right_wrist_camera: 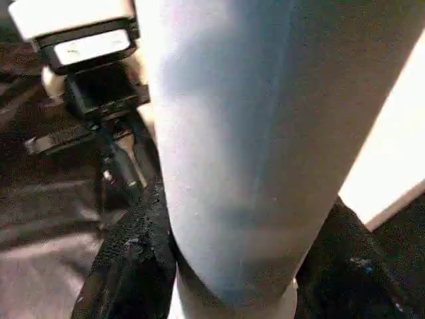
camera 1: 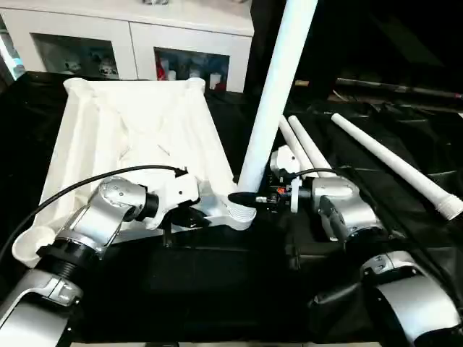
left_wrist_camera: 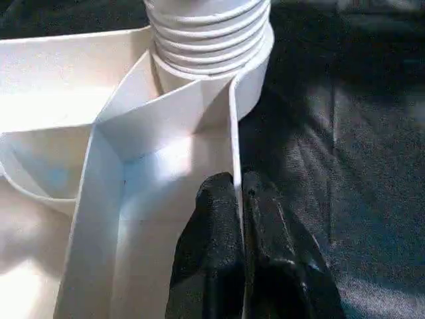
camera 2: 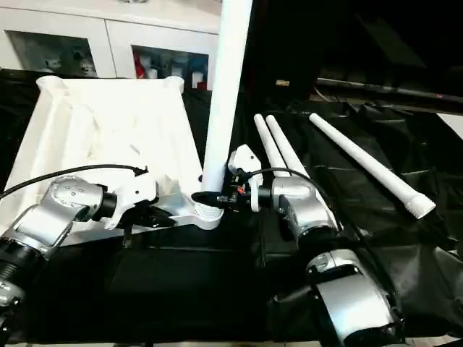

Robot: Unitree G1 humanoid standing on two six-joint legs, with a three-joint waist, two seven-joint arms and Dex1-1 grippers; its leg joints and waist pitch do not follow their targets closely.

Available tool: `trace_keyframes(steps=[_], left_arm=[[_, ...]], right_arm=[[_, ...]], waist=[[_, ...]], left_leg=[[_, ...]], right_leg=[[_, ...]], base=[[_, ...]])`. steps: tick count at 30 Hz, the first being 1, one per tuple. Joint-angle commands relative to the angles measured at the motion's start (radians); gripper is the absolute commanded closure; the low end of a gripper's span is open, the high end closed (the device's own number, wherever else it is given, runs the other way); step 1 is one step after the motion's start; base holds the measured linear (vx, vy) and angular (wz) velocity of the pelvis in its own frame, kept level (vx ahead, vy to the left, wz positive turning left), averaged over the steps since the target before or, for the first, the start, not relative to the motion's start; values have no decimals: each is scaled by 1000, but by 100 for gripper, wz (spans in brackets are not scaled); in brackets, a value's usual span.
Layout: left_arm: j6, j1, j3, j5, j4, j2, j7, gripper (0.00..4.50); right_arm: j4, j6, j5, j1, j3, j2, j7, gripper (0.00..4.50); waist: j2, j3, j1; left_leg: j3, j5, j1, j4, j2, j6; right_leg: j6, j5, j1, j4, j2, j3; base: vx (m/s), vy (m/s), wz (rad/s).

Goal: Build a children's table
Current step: Insert table leg to table base

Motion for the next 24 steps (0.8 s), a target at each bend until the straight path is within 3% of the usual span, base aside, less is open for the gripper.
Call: trace_keyframes(steps=[1,2,4,6,7,8,9,10,11,12,13,14,15,16,17,18,19,20,21,22,23,24], left_arm=[[18,-52,-3,-18,-36,-46,6,450],[37,-61,2,-14,-27,-53,23,450],[79,-94,9,16,13,-77,91,450],[119,-123,16,43,53,-105,169,450],[147,-134,20,54,65,-120,209,450],[167,-141,24,61,72,-131,234,450],[167,-141,24,61,72,-131,234,450],[193,-151,24,76,84,-147,273,450],[211,-157,23,90,92,-161,308,450],[229,-163,21,105,98,-175,342,450],[243,-168,18,117,102,-187,368,450],[263,-169,12,135,92,-198,396,450],[263,-169,12,135,92,-198,396,450],[277,-170,7,147,83,-204,414,450],[308,-166,11,146,55,-218,431,450],[338,-161,14,146,27,-230,444,450],[372,-153,11,150,-7,-242,457,450],[378,-152,9,152,-11,-244,460,450],[390,-149,6,155,-22,-247,463,450],[404,-145,3,157,-35,-249,466,450],[410,-143,1,159,-42,-247,464,450],[418,-140,0,164,-50,-247,464,450]], right_arm=[[130,50,-74,53,31,1,-152,261],[139,52,-84,51,29,9,-201,261],[155,66,-90,47,10,42,-330,261],[169,88,-89,37,-10,79,-445,261],[179,100,-91,28,-18,99,-507,261],[187,108,-94,23,-25,112,-548,261],[187,108,-94,23,-25,112,-548,261],[204,119,-87,10,-42,137,-619,261],[219,129,-82,-2,-55,160,-683,261],[236,141,-69,-15,-70,185,-743,261],[249,150,-55,-25,-82,205,-790,261],[264,164,-40,-37,-94,228,-830,261],[264,164,-40,-37,-94,228,-830,261],[273,173,-31,-43,-101,243,-854,261],[282,181,-28,-51,-107,256,-874,261],[289,187,-27,-58,-112,267,-888,261],[296,192,-28,-66,-119,278,-903,261],[298,194,-30,-68,-122,281,-907,261],[301,197,-35,-72,-124,286,-912,261],[303,200,-43,-76,-123,289,-913,261],[304,200,-45,-77,-123,292,-913,261],[308,202,-45,-80,-126,296,-918,261]], waist=[[22,-26,-9],[23,-20,-17],[26,-15,-28],[36,-15,-44],[46,-12,-49],[58,-12,-48],[61,-10,-42],[68,-14,-10],[48,-8,12],[-17,17,-9],[-30,15,-19],[5,9,-14],[21,-9,-5],[20,-14,-14],[44,-32,-15],[37,-27,-23],[31,-12,-29],[24,8,-37],[21,9,-52],[31,9,-57],[36,8,-66],[48,7,-60]], left_leg=[[-19,-513,30,-79,30,-44],[-26,-566,37,-76,26,-52],[-36,-629,46,-74,21,-63],[-51,-705,49,-82,25,-71],[-57,-742,46,-91,29,-75],[-69,-844,9,-144,47,-82],[-61,-875,-8,-173,56,-83],[-25,-923,-47,-223,61,-85],[23,-852,-1,-214,41,-76],[7,-546,179,104,-36,-72],[-9,-362,165,154,-45,-30],[-61,-248,7,80,-20,3],[-66,-269,1,15,2,-13],[-62,-333,42,-51,21,-9],[-52,-334,75,-62,33,-21],[-44,-321,72,-69,37,-21],[-34,-383,60,-84,33,-16],[-33,-567,84,-76,21,-20],[-42,-656,99,-68,15,-23],[-51,-696,98,-73,20,-25],[-65,-759,78,-93,33,-23],[-71,-782,66,-107,43,-24]], right_leg=[[-148,-560,-4,-106,-83,46],[-105,-676,-10,-122,-85,36],[-61,-763,-15,-142,-83,15],[-54,-743,-3,-151,-80,-12],[-60,-704,4,-147,-75,-22],[-85,-526,59,-85,-59,-38],[-100,-450,76,-40,-49,-35],[-108,-268,104,70,-28,-31],[-102,-383,39,50,-27,10],[-30,-1084,-161,-248,-129,-10],[-11,-1236,-161,-264,-170,8],[26,-1107,51,-183,-234,33],[15,-962,81,-153,-207,24],[-25,-615,32,-111,-116,-3],[-109,-331,23,-91,-101,-7],[-153,-226,22,-84,-98,-3],[-176,-244,26,-89,-90,-5],[-105,-525,-4,-129,-86,-21],[-44,-650,-12,-157,-91,-42],[-27,-654,-3,-161,-88,-54],[-7,-598,23,-154,-84,-69],[-20,-534,41,-127,-85,-60]], base=[[-51,0,-6],[-65,5,-11],[-66,9,-12],[-34,17,-8],[-55,51,-20],[-131,69,-26],[-98,44,-17],[-131,-6,6],[-21,-90,14],[-21,-90,14],[73,-45,-24],[84,79,-50],[84,79,-50],[0,0,0],[-53,-25,29],[-53,-25,29],[-64,-14,17],[-54,9,3],[-54,9,3],[0,0,0],[0,0,0],[0,0,0]])
